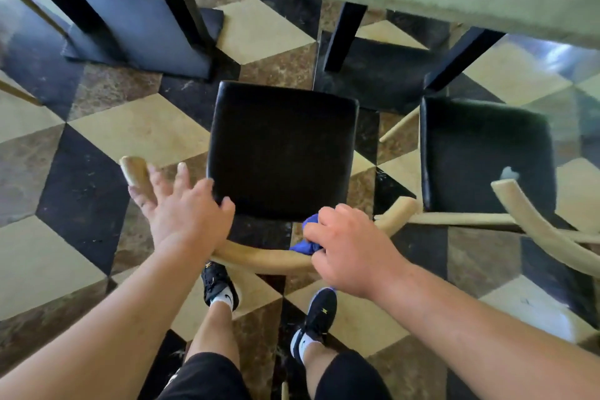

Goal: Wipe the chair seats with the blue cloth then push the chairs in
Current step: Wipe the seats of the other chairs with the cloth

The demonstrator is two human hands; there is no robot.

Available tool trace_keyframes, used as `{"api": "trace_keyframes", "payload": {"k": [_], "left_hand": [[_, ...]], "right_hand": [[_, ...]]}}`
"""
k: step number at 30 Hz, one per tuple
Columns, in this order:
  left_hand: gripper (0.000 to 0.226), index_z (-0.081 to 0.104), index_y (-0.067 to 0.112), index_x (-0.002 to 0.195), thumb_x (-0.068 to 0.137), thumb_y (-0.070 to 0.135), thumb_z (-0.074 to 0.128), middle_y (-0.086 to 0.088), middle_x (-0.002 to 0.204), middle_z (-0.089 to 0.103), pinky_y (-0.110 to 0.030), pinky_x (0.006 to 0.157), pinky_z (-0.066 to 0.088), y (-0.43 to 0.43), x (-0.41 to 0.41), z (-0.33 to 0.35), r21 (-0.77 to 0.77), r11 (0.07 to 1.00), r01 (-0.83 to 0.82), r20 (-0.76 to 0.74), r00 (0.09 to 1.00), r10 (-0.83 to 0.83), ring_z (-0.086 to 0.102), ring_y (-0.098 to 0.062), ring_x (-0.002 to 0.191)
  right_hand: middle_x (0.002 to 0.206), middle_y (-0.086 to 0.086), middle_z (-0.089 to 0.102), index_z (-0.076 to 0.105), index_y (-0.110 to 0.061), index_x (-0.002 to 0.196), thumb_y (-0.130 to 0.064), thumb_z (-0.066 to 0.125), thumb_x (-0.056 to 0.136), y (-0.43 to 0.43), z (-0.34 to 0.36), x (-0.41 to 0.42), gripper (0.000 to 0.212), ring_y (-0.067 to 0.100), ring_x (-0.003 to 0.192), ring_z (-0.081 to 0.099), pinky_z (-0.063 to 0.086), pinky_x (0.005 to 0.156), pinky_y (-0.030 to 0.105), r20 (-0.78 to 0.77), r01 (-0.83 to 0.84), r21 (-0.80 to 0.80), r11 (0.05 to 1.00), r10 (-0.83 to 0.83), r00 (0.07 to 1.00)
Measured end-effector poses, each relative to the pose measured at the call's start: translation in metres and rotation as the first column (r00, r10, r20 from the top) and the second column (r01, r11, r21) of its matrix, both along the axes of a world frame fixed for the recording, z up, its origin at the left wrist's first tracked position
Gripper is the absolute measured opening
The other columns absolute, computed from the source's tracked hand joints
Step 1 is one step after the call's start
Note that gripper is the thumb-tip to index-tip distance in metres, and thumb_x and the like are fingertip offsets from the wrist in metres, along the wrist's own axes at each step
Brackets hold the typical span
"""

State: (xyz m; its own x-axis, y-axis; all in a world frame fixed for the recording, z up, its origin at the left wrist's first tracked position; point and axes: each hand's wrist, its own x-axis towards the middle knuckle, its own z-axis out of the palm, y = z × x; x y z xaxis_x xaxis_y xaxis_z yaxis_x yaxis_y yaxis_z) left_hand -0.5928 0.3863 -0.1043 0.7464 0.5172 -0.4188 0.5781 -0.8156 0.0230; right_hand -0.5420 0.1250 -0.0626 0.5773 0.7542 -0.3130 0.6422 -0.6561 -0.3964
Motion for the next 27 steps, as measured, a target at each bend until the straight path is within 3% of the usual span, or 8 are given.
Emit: {"api": "trace_keyframes", "payload": {"k": [2,3,5,9,16,19,22,27], "left_hand": [[0.047,0.073,0.037,0.125,0.102,0.064,0.042,0.001,0.126,0.071,-0.049,0.108,0.050,-0.049,0.000,0.006,-0.120,0.982,0.143,-0.082,0.985,-0.153,0.062,-0.026,0.125],[0.049,0.075,0.037,0.113,0.102,0.068,0.038,0.008,0.098,0.072,-0.039,0.080,0.057,-0.075,0.001,0.010,-0.231,0.959,0.163,-0.119,0.974,-0.194,0.069,-0.018,0.098],[0.061,0.070,0.035,0.105,0.100,0.077,0.026,0.012,0.078,0.060,-0.036,0.063,0.046,-0.125,0.005,0.013,-0.362,0.906,0.218,-0.180,0.938,-0.297,0.067,-0.019,0.084],[0.080,0.052,0.028,0.122,0.084,0.094,0.024,0.010,0.093,0.055,-0.038,0.069,0.045,-0.194,0.015,0.015,-0.418,0.837,0.355,-0.135,0.886,-0.443,0.058,-0.021,0.084],[0.035,0.060,0.031,0.107,0.094,0.063,0.064,0.009,0.093,0.065,-0.030,0.070,0.046,-0.184,0.053,0.007,-0.661,0.743,0.105,-0.316,0.859,-0.402,0.062,-0.012,0.082],[0.056,0.065,0.032,0.123,0.091,0.076,0.061,0.005,0.095,0.077,-0.037,0.089,0.055,-0.176,0.062,-0.002,-0.753,0.653,-0.080,-0.430,0.811,-0.397,0.073,-0.016,0.090],[0.078,0.071,0.029,0.117,0.082,0.095,0.049,0.007,0.087,0.081,-0.036,0.088,0.054,-0.157,0.071,-0.010,-0.782,0.594,-0.190,-0.524,0.717,-0.460,0.076,-0.014,0.092],[0.099,0.078,0.031,0.109,0.064,0.109,0.039,0.003,0.112,0.077,-0.044,0.108,0.048,-0.135,0.081,-0.031,-0.792,0.562,-0.238,-0.554,0.667,-0.498,0.068,-0.018,0.110]], "right_hand": [[0.073,-0.006,0.035,0.043,-0.025,0.077,-0.024,0.047,0.075,-0.034,0.000,0.014,0.005,0.021,0.069,0.033,0.026,0.061,0.035,0.077,0.045,0.039,0.998,-0.048,0.996],[0.074,-0.006,0.035,0.041,-0.026,0.078,-0.024,0.045,0.075,-0.048,0.000,0.021,0.005,0.020,0.070,0.032,0.026,0.063,0.034,0.104,0.075,0.059,0.995,-0.081,0.991],[0.076,-0.004,0.039,0.046,-0.023,0.080,-0.023,0.045,0.076,-0.071,0.000,0.033,0.004,0.022,0.074,0.035,0.033,0.065,0.036,0.108,0.135,0.064,0.989,-0.141,0.984],[0.089,0.002,0.051,0.067,-0.018,0.103,-0.018,0.057,0.083,-0.099,0.002,0.052,0.023,0.025,0.088,0.046,0.047,0.074,0.041,0.078,0.225,0.013,0.974,-0.226,0.971],[0.091,-0.002,0.049,0.063,-0.026,0.099,-0.026,0.056,0.086,-0.078,0.001,0.080,0.015,0.024,0.093,0.047,0.039,0.070,0.036,-0.023,0.097,-0.170,0.981,-0.102,0.995],[0.091,-0.005,0.063,0.066,-0.029,0.092,-0.031,0.060,0.089,-0.036,-0.013,0.104,0.006,0.022,0.091,0.059,0.047,0.068,0.035,-0.244,-0.107,-0.435,0.894,-0.003,0.970],[0.101,0.000,0.074,0.077,-0.024,0.113,-0.023,0.064,0.093,-0.002,-0.043,0.121,0.023,0.022,0.092,0.070,0.058,0.078,0.036,-0.510,-0.360,-0.560,0.746,0.032,0.859],[0.106,0.011,0.078,0.074,-0.017,0.122,-0.017,0.066,0.095,0.015,-0.107,0.139,0.028,0.024,0.082,0.074,0.060,0.069,0.030,-0.626,-0.473,-0.629,0.618,-0.041,0.779]]}}
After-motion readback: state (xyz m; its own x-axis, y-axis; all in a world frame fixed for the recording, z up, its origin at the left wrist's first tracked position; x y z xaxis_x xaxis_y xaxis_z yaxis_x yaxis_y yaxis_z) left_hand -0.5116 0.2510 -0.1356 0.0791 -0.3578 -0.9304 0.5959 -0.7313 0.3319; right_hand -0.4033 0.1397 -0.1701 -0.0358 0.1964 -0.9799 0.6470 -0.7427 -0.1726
